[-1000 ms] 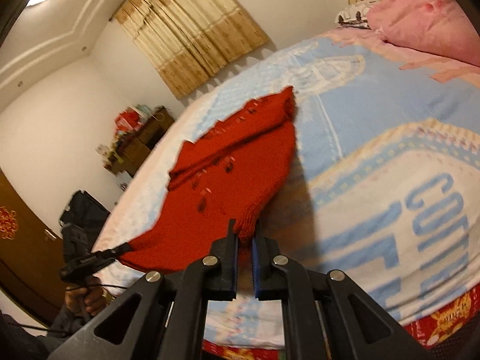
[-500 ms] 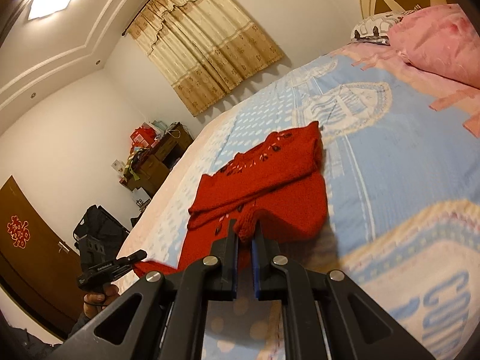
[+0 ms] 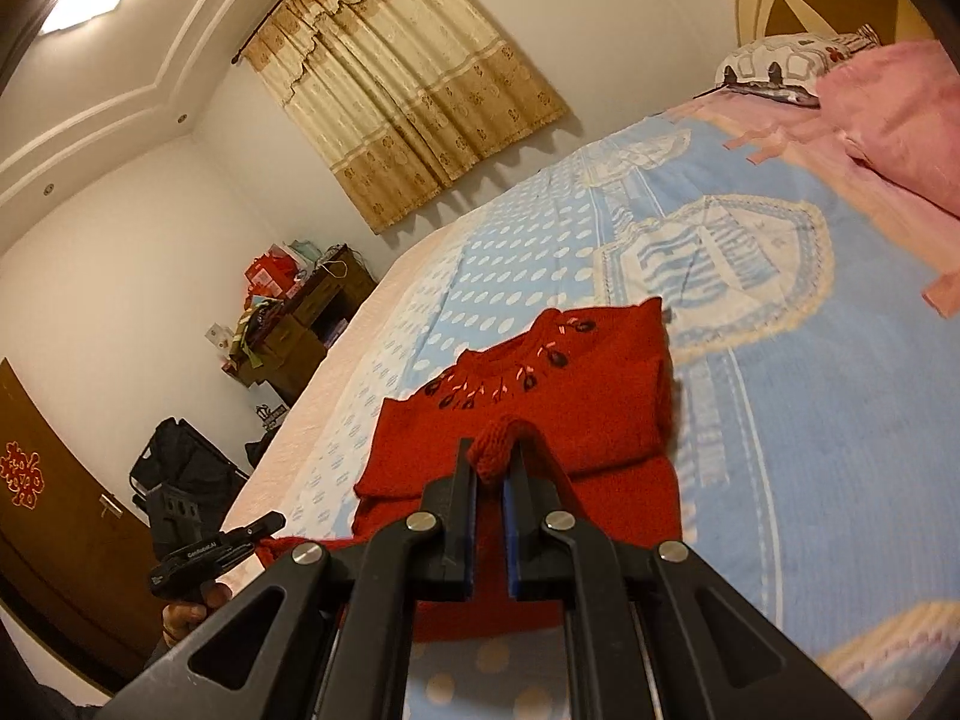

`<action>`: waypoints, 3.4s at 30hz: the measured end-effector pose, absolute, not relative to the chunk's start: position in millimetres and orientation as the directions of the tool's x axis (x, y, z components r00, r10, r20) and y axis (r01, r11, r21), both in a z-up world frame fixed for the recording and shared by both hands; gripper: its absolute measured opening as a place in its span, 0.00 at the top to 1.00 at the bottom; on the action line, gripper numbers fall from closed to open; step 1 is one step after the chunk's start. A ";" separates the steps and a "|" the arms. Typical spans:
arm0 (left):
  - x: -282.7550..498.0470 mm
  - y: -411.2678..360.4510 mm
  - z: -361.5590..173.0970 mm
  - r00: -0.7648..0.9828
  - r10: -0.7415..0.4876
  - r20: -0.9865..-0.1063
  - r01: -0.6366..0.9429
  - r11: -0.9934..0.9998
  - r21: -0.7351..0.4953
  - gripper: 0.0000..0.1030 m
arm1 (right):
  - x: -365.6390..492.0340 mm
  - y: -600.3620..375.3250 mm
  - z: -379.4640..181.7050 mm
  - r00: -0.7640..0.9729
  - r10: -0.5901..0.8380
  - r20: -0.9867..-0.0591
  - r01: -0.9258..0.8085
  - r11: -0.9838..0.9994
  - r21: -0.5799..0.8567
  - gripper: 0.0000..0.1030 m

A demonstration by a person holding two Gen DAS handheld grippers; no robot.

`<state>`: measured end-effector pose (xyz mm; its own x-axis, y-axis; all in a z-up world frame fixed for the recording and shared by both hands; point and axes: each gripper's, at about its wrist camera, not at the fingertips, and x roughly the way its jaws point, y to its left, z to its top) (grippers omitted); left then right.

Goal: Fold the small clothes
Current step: 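Lift the held hem and fold it over toward the collar with both tools, then open both tools to release the folded hem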

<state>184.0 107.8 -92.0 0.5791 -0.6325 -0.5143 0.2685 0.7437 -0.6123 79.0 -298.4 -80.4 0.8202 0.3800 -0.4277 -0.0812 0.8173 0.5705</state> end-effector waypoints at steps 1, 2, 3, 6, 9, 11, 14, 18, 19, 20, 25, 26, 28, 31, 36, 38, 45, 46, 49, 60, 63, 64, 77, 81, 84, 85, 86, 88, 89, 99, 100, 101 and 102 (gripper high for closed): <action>188.4 108.4 -92.4 0.580 -0.630 -0.516 0.265 0.745 -0.612 0.97 | 85.4 -297.7 -79.5 0.819 0.379 -0.431 -0.080 0.819 0.569 0.94; 193.7 109.2 -92.3 0.582 -0.627 -0.517 0.260 0.746 -0.613 0.97 | 91.2 -297.1 -78.7 0.818 0.378 -0.434 -0.079 0.821 0.566 0.94; 198.1 109.9 -91.8 0.584 -0.625 -0.518 0.256 0.747 -0.613 0.97 | 95.3 -296.7 -78.4 0.818 0.375 -0.435 -0.078 0.823 0.563 0.94; 213.4 112.9 -89.3 0.594 -0.617 -0.516 0.245 0.750 -0.614 0.97 | 111.6 -296.5 -75.8 0.817 0.372 -0.441 -0.074 0.826 0.559 0.94; 228.6 114.9 -86.9 0.604 -0.607 -0.516 0.236 0.755 -0.612 0.97 | 129.4 -296.3 -72.1 0.815 0.365 -0.449 -0.069 0.832 0.551 0.94; 237.7 114.8 -85.8 0.609 -0.601 -0.518 0.230 0.758 -0.610 0.97 | 139.1 -297.1 -70.8 0.814 0.362 -0.455 -0.066 0.835 0.546 0.94; 250.9 113.0 -83.7 0.614 -0.590 -0.524 0.227 0.768 -0.599 0.97 | 155.4 -297.5 -68.1 0.811 0.354 -0.467 -0.061 0.843 0.534 0.94; 273.0 114.0 -77.3 0.628 -0.579 -0.520 0.219 0.773 -0.596 0.97 | 178.0 -297.8 -60.7 0.811 0.341 -0.475 -0.057 0.855 0.516 0.94; 279.9 113.5 -75.1 0.633 -0.573 -0.521 0.217 0.776 -0.592 0.97 | 184.5 -297.9 -58.7 0.812 0.338 -0.476 -0.057 0.858 0.511 0.94; 284.4 113.1 -74.1 0.635 -0.571 -0.520 0.215 0.778 -0.591 0.97 | 191.0 -298.2 -57.5 0.812 0.335 -0.478 -0.056 0.860 0.508 0.94; 312.7 108.7 -72.4 0.643 -0.550 -0.532 0.203 0.793 -0.574 0.97 | 225.3 -300.1 -58.2 0.807 0.324 -0.495 -0.037 0.863 0.504 0.94; 319.6 107.8 -73.0 0.644 -0.544 -0.538 0.198 0.797 -0.570 0.97 | 231.1 -300.4 -59.5 0.805 0.322 -0.499 -0.033 0.863 0.503 0.94; 331.2 107.3 -74.1 0.644 -0.540 -0.542 0.191 0.799 -0.570 0.97 | 248.2 -300.6 -63.1 0.799 0.319 -0.510 -0.025 0.865 0.501 0.94; 348.1 105.6 -77.2 0.643 -0.530 -0.553 0.183 0.807 -0.561 0.97 | 271.0 -302.3 -67.3 0.793 0.313 -0.523 -0.015 0.867 0.497 0.94; 375.7 103.3 -82.9 0.640 -0.514 -0.572 0.173 0.821 -0.544 0.97 | 307.3 -310.0 -79.3 0.783 0.301 -0.544 0.016 0.865 0.502 0.94; 387.6 101.6 -86.4 0.636 -0.506 -0.582 0.170 0.828 -0.534 0.97 | 321.8 -313.4 -88.0 0.776 0.296 -0.558 0.033 0.864 0.503 0.94; 422.5 95.9 -121.0 0.603 -0.484 -0.633 0.134 0.845 -0.519 0.99 | 359.0 -325.1 -131.8 0.738 0.275 -0.616 0.110 0.852 0.512 0.94; 426.0 95.0 -126.1 0.601 -0.477 -0.641 0.125 0.849 -0.514 0.99 | 363.0 -327.2 -138.1 0.732 0.269 -0.625 0.123 0.851 0.510 0.94; 434.6 92.5 -138.3 0.594 -0.460 -0.660 0.108 0.859 -0.501 0.99 | 372.7 -332.5 -154.4 0.720 0.249 -0.648 0.160 0.849 0.504 0.94; 422.9 89.4 -129.6 0.619 -0.380 -0.687 0.108 0.908 -0.404 0.91 | 391.4 -327.2 -173.5 0.656 0.177 -0.733 0.145 0.924 0.353 0.60; 400.6 94.5 -120.6 0.637 -0.346 -0.689 0.110 0.925 -0.363 0.66 | 367.9 -323.5 -158.4 0.694 0.112 -0.711 0.132 0.951 0.280 0.53; 390.7 95.5 -118.4 0.649 -0.333 -0.684 0.111 0.931 -0.348 0.52 | 358.2 -321.8 -153.7 0.702 0.110 -0.703 0.123 0.954 0.273 0.53; 301.6 73.1 -135.4 0.651 -0.250 -0.717 0.161 0.968 -0.192 0.31 | 255.7 -266.8 -167.2 0.674 0.092 -0.733 0.011 0.991 0.135 0.53; 293.2 79.2 -134.4 0.658 -0.265 -0.705 0.147 0.963 -0.225 0.30 | 239.2 -290.1 -166.9 0.672 0.087 -0.735 0.092 0.976 0.199 0.53; 287.4 80.1 -139.0 0.656 -0.272 -0.704 0.148 0.961 -0.233 0.23 | 229.0 -294.0 -178.0 0.629 0.133 -0.766 0.087 0.967 0.239 0.60; 286.1 79.1 -141.5 0.652 -0.271 -0.708 0.151 0.962 -0.229 0.23 | 224.8 -292.8 -182.1 0.619 0.128 -0.775 0.084 0.970 0.227 0.75; 285.9 78.3 -145.1 0.647 -0.267 -0.714 0.152 0.963 -0.222 0.23 | 221.2 -292.3 -183.9 0.618 0.125 -0.776 0.079 0.972 0.220 0.86; 286.4 77.2 -153.6 0.637 -0.261 -0.725 0.150 0.965 -0.215 0.23 | 212.7 -293.5 -183.4 0.629 0.154 -0.762 0.068 0.966 0.251 0.89; 286.2 77.8 -157.2 0.634 -0.257 -0.729 0.143 0.966 -0.217 0.23 | 206.6 -294.5 -180.1 0.646 0.155 -0.747 0.068 0.964 0.259 0.89; 285.6 85.5 -169.5 0.629 -0.281 -0.725 0.121 0.956 -0.266 0.12 | 188.4 -295.2 -194.5 0.633 0.134 -0.762 0.062 0.973 0.222 0.89; 284.9 83.6 -170.1 0.629 -0.278 -0.726 0.126 0.958 -0.257 0.11 | 187.6 -294.4 -190.2 0.643 0.121 -0.757 0.070 0.974 0.215 0.88; 284.5 82.5 -170.2 0.631 -0.275 -0.726 0.130 0.959 -0.251 0.09 | 186.9 -293.4 -185.4 0.652 0.097 -0.752 0.087 0.976 0.201 0.86; 283.8 80.3 -170.6 0.631 -0.270 -0.727 0.135 0.961 -0.240 0.09 | 185.5 -292.1 -180.3 0.665 0.075 -0.743 0.099 0.977 0.188 0.86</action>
